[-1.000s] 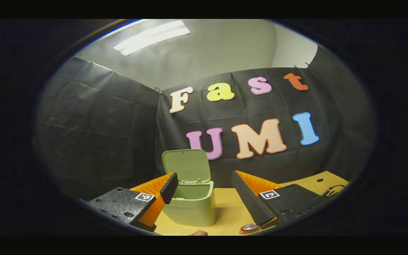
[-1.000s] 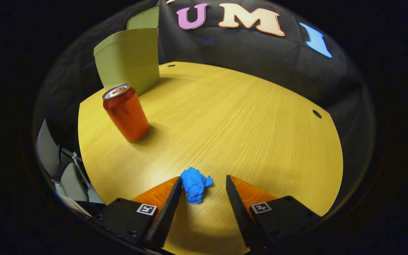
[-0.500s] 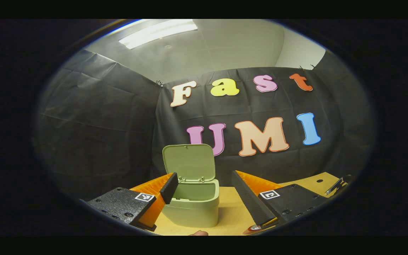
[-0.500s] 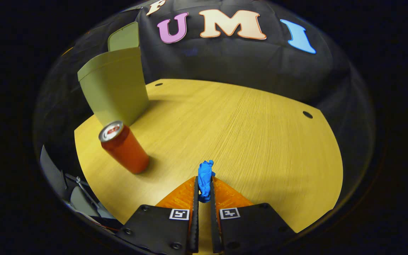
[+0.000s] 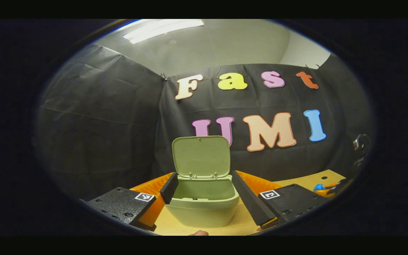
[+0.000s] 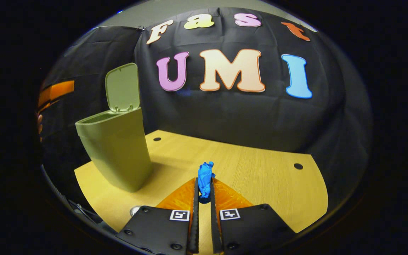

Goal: Press the lid of the desktop garbage bin to open it, pick up the crumpled paper on the desktop and throw it into the bin, then pick up the pop can on the desktop and drop it into the bin, and finally close the garbage bin lid.

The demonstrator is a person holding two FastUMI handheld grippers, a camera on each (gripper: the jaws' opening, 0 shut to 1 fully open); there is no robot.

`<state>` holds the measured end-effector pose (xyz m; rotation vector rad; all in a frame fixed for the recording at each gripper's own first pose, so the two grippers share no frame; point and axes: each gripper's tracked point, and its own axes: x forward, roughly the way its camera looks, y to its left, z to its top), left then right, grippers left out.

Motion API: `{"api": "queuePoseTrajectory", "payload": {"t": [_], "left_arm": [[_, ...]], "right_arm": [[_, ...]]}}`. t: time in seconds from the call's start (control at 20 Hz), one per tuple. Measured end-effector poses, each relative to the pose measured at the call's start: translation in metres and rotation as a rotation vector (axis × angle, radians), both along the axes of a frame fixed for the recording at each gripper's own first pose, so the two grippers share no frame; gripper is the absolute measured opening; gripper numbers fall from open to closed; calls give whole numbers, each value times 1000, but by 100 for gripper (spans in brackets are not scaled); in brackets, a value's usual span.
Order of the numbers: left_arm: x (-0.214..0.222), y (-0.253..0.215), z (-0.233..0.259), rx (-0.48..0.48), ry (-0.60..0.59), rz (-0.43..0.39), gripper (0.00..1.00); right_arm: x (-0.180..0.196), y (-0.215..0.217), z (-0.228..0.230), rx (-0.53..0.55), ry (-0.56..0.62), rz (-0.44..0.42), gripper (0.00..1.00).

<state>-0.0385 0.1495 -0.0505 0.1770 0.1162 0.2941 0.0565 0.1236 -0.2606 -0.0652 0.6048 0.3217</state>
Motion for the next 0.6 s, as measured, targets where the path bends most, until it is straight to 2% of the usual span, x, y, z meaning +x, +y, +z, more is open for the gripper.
{"api": "queuePoseTrajectory", "payload": {"t": [0.05,0.3,0.6], "left_arm": [[1,4,-3,-5,3,-1,98],[0,28,-7,-24,3,-13,98],[-4,62,-9,-20,3,-8,97]], "right_arm": [[7,6,12,3,-25,1,16],[38,52,73,35,-167,28,16],[53,134,109,112,-240,97,16]]}}
